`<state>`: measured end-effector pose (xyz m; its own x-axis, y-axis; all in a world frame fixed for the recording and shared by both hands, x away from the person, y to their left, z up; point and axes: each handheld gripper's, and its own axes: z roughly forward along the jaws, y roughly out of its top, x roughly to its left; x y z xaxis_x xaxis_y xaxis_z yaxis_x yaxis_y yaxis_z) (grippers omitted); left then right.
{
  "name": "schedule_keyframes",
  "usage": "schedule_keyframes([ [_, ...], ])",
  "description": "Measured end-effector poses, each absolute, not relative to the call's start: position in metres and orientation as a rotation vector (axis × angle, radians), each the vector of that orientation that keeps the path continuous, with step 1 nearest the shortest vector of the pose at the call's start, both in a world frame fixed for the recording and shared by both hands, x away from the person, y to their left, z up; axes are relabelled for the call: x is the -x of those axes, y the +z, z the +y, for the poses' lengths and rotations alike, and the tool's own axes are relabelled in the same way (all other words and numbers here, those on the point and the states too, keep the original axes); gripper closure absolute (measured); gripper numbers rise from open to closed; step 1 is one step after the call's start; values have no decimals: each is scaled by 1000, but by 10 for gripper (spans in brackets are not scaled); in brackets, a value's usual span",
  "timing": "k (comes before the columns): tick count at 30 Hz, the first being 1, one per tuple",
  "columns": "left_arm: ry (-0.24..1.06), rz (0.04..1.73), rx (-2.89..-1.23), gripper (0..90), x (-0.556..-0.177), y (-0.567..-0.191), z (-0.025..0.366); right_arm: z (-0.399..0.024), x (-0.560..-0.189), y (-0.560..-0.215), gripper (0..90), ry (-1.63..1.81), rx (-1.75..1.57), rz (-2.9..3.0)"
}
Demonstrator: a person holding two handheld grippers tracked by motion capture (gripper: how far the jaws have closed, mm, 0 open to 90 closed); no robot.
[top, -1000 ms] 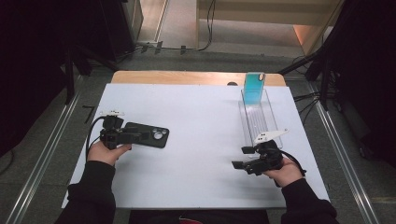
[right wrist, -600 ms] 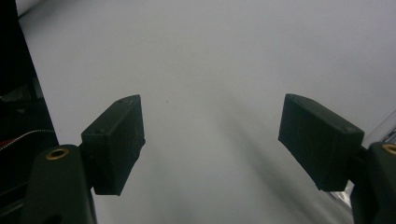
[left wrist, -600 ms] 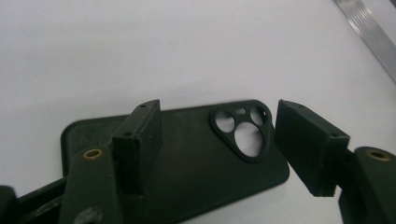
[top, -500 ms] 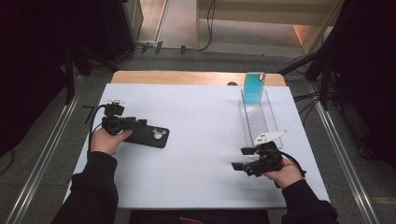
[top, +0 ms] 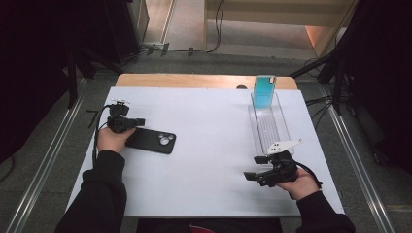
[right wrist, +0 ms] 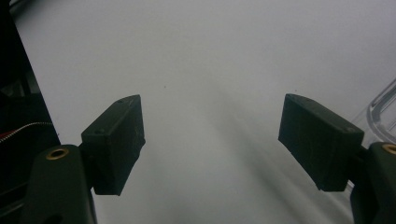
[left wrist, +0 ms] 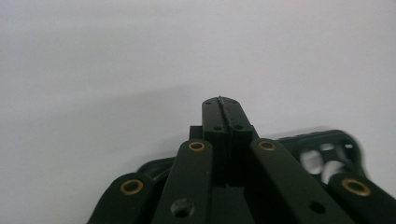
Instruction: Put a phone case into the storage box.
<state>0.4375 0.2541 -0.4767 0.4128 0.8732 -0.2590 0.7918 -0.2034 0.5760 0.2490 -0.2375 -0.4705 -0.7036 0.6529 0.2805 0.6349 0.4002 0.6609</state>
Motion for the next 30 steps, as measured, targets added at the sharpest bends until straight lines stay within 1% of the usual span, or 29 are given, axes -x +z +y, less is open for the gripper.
schedule_keyframes([
  [5, 195, 1428, -2063, 900, -439, -485, 255, -238, -247, -470, 206, 1209, -1200, 2611],
  [9, 194, 1428, -2078, 900, -438, -484, 255, -237, -248, -471, 207, 1206, -1187, 2620],
  [19, 140, 1436, -2099, 900, -426, -482, 260, -235, -249, -470, 206, 1201, -1180, 2620],
  [30, 98, 1401, -2153, 899, -404, -480, 258, -230, -253, -469, 206, 1213, -1163, 2625],
])
